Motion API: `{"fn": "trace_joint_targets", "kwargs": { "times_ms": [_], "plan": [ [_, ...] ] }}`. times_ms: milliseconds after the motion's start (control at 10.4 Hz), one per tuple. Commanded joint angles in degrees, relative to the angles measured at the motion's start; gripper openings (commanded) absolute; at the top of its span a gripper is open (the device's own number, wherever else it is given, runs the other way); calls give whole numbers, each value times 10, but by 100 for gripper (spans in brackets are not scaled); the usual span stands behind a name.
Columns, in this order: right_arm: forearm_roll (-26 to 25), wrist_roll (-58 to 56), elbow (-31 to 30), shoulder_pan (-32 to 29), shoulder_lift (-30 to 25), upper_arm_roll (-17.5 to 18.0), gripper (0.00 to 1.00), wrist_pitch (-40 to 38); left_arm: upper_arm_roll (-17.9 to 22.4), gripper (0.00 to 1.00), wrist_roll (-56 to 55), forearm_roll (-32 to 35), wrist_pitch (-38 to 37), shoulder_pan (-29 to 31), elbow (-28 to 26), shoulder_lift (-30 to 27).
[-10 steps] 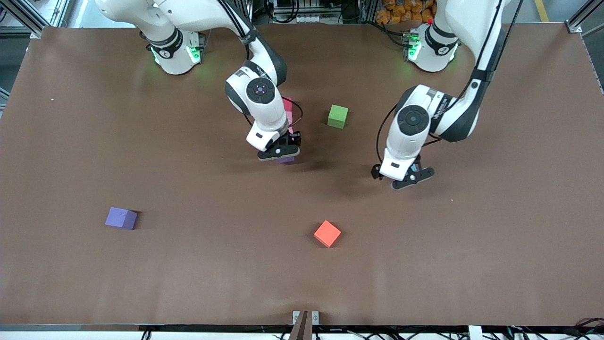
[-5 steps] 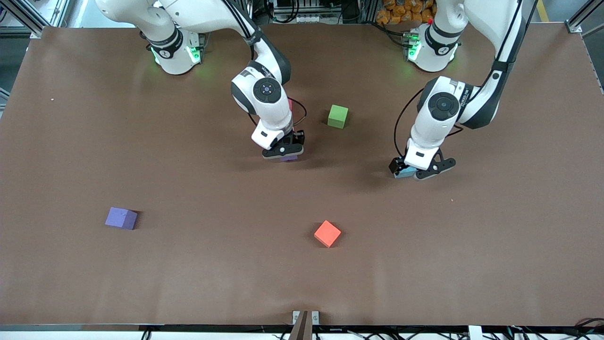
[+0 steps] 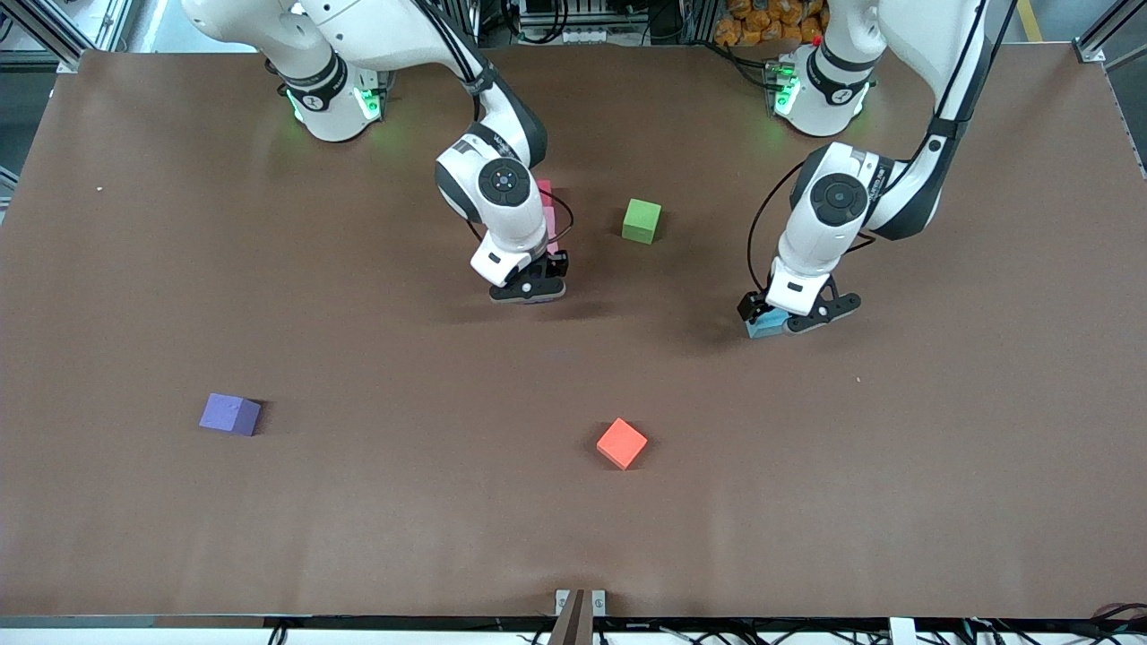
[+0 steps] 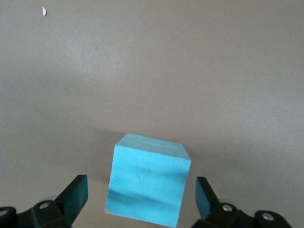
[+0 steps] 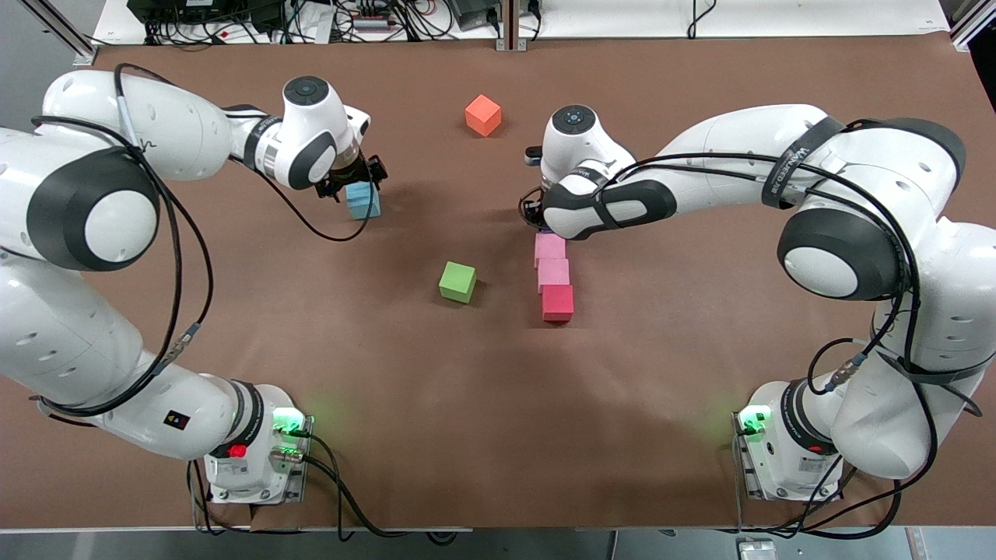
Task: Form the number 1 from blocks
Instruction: 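Place the purple block below the pink blocks while the left gripper lifts cyan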
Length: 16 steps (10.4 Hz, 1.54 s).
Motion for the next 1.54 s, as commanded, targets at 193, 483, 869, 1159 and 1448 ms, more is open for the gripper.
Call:
{"fn": "trace_joint_targets", "kwargs": {
  "times_ms": [193,483,869,1159,1448],
  "plan": [
    [1,18,-1,-8,-23,1,100,-7,-7,100,34,-14,12,6,3,30],
    [0,13,-1,-73,-93,7,100,-68,-7,23,48,-12,12,5,29,50],
    [-6,-4,31,-203,-150,8,100,-132,-8,0,53,-11,11,-4,45,56],
    [-8,-82,111,-268,-171,6,100,-248,-8,0,51,-10,-54,-46,119,55],
    [-8,-198,185,-333,-176,5,100,-374,-56,0,49,-60,-250,-62,346,150]
  ]
}}
